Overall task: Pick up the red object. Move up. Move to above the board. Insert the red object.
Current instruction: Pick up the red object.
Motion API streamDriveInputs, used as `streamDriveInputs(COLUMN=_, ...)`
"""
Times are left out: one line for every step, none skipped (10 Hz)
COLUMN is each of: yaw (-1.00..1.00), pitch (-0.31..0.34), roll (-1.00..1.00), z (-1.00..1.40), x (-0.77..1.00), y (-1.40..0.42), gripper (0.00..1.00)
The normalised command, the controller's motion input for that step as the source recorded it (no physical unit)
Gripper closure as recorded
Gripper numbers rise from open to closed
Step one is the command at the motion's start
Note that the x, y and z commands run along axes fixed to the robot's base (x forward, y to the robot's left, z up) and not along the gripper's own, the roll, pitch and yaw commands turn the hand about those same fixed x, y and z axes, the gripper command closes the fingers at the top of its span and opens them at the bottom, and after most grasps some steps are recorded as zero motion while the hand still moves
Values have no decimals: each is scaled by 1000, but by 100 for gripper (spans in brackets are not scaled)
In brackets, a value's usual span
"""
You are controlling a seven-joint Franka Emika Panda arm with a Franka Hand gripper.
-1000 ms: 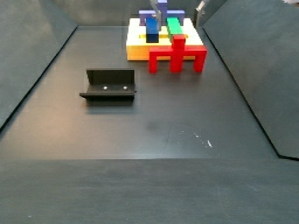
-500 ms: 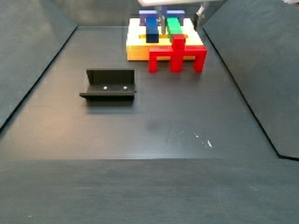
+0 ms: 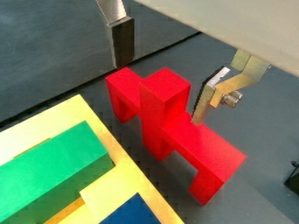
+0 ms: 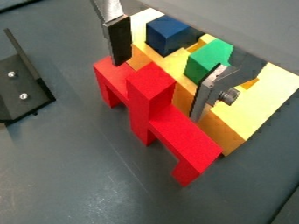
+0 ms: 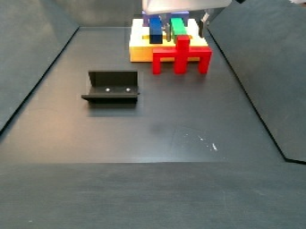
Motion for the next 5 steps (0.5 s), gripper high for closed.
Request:
streamDriveInputs(yaw=0, pitch=0, roll=94, z=-157, x=0, y=0, gripper=0)
streamDriveInputs(yaw=0, pitch=0, roll=30, z=-186, x=29, y=0, gripper=0)
streamDriveInputs(yaw=-20, pitch=0, roll=0, z=-114, x=34, y=0, gripper=0)
streamDriveInputs(yaw=-83, pitch=21, roll=1, z=-3, x=0, y=31, gripper=0)
streamDriveInputs(yaw=-80, pitch=37, roll=20, z=0, x=0, y=6, gripper=0)
